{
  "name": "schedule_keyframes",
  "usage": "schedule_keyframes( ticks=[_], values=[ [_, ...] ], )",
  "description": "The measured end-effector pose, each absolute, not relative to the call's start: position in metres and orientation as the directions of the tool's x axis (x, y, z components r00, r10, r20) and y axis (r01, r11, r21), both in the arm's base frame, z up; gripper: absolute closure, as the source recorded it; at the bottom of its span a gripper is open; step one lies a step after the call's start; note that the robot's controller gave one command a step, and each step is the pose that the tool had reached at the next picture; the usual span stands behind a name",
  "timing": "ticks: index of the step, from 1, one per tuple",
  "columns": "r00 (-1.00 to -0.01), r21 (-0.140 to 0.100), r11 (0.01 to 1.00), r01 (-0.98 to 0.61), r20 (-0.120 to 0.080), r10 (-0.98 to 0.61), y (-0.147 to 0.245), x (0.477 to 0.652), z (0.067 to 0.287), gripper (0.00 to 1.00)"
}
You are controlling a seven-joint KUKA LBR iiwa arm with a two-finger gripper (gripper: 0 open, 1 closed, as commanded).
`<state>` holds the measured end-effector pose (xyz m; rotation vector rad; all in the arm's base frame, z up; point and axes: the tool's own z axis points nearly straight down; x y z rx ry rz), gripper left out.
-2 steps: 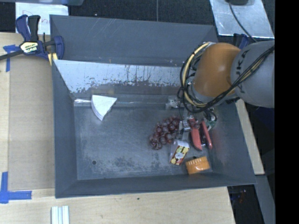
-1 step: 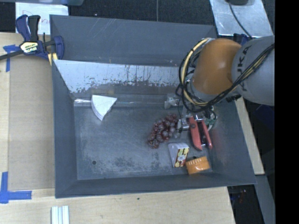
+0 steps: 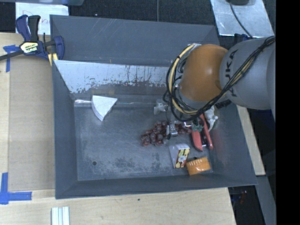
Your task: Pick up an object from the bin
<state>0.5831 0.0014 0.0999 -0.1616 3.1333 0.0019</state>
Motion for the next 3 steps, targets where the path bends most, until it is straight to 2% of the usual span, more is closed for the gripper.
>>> schedule_keyframes(
  ticks=[1, 2, 3],
  values=[
    [-1.000, -0.004, 1.000, -0.020, -0.015, -0.020, -0.008, 0.599, 0.082, 0.00],
    [-0.999, -0.003, 0.999, -0.032, -0.017, -0.032, -0.029, 0.608, 0.072, 1.00],
    [-0.999, -0.003, 0.999, -0.032, -0.017, -0.032, -0.029, 0.608, 0.072, 1.00]
  ],
)
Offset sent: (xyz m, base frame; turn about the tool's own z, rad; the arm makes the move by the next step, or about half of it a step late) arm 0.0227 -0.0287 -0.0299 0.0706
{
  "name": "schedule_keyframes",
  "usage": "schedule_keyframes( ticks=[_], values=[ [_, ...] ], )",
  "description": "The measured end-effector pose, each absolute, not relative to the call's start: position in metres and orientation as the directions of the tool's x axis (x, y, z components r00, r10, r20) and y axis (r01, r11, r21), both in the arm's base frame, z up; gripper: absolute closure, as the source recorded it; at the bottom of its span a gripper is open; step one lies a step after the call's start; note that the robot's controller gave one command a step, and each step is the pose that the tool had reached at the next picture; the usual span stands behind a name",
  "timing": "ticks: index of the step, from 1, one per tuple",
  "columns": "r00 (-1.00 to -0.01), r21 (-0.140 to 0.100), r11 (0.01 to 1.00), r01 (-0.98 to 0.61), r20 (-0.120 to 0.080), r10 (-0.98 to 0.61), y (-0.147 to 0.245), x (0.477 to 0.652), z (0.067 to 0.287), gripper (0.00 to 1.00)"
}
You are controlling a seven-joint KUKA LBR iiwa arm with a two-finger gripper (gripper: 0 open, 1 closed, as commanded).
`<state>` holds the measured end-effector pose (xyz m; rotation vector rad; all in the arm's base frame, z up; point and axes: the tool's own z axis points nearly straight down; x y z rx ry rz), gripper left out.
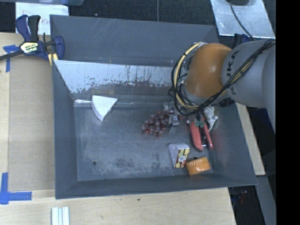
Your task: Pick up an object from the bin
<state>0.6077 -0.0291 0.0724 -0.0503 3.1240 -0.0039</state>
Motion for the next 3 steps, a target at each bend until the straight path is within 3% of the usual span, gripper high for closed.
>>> schedule_keyframes(
  ticks=[2, 3],
  values=[
    [-0.999, -0.003, 0.999, -0.033, -0.021, -0.033, -0.029, 0.607, 0.105, 1.00],
    [-0.999, -0.002, 0.999, -0.033, -0.013, -0.033, -0.029, 0.606, 0.139, 1.00]
  ],
)
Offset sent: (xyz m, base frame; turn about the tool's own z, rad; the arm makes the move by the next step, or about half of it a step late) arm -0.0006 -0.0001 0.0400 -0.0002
